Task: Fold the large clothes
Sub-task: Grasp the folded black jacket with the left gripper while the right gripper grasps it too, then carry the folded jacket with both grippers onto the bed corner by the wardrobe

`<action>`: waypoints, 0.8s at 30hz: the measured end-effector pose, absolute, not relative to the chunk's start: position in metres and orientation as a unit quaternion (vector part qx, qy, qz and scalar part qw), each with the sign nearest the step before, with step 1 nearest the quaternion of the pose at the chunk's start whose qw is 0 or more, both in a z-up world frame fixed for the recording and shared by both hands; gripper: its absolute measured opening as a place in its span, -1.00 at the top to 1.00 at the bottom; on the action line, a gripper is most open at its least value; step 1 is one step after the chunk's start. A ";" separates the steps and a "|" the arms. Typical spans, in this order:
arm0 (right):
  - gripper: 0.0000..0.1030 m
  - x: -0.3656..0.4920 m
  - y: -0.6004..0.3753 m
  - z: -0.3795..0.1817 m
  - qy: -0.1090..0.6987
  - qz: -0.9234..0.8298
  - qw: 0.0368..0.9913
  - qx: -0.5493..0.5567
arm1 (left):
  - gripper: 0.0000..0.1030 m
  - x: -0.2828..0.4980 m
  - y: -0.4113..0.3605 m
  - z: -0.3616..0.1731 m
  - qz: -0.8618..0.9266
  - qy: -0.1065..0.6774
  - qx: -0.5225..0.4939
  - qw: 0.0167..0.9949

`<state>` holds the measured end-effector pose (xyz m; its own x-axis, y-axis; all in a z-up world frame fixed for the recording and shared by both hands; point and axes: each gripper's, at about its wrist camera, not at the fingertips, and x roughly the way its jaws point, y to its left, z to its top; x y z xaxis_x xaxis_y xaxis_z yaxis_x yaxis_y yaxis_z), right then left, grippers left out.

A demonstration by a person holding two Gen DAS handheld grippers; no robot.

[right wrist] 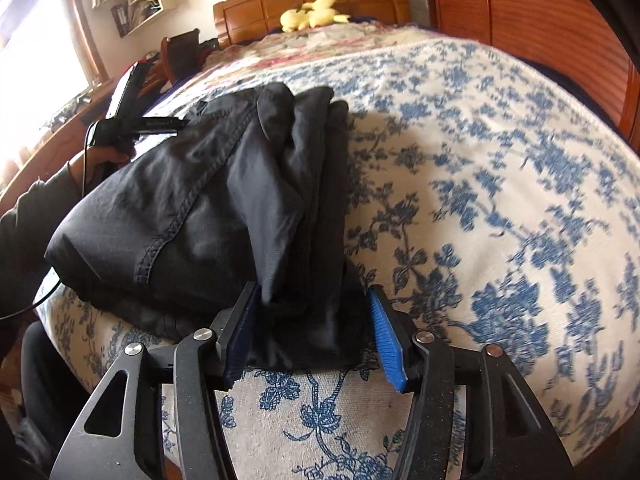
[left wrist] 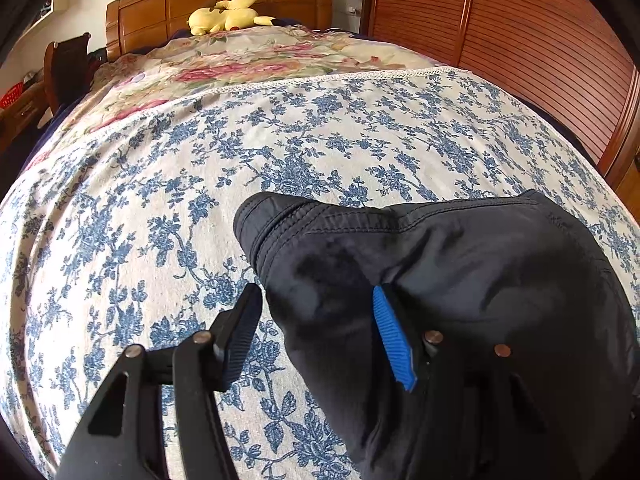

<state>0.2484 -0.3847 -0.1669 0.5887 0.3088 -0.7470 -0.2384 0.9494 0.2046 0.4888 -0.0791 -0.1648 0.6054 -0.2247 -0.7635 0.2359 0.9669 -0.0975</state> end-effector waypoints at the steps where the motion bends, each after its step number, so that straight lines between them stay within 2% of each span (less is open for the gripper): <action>1: -0.10 0.249 -0.384 -0.169 0.428 0.155 0.889 0.043 | -0.04 0.490 -0.079 -0.165 -0.130 0.426 0.003 0.895; 12: -0.07 0.252 -0.377 -0.169 0.426 0.167 0.886 0.070 | 0.59 0.487 -0.097 -0.161 -0.130 0.423 0.028 0.896; 15: 0.27 0.251 -0.375 -0.168 0.420 0.179 0.887 0.075 | 0.72 0.484 -0.100 -0.157 -0.126 0.418 0.035 0.899; 16: 0.47 0.251 -0.373 -0.166 0.416 0.187 0.887 0.077 | 0.76 0.482 -0.101 -0.154 -0.123 0.414 0.035 0.901; 17: 0.59 0.250 -0.371 -0.163 0.411 0.190 0.889 0.075 | 0.80 0.480 -0.101 -0.151 -0.121 0.409 0.037 0.904; 20: 0.72 0.248 -0.371 -0.156 0.391 0.195 0.896 0.074 | 0.84 0.473 -0.103 -0.142 -0.106 0.399 0.049 0.910; 24: 0.75 0.247 -0.378 -0.150 0.376 0.206 0.899 0.090 | 0.86 0.452 -0.112 -0.113 -0.097 0.364 0.070 0.924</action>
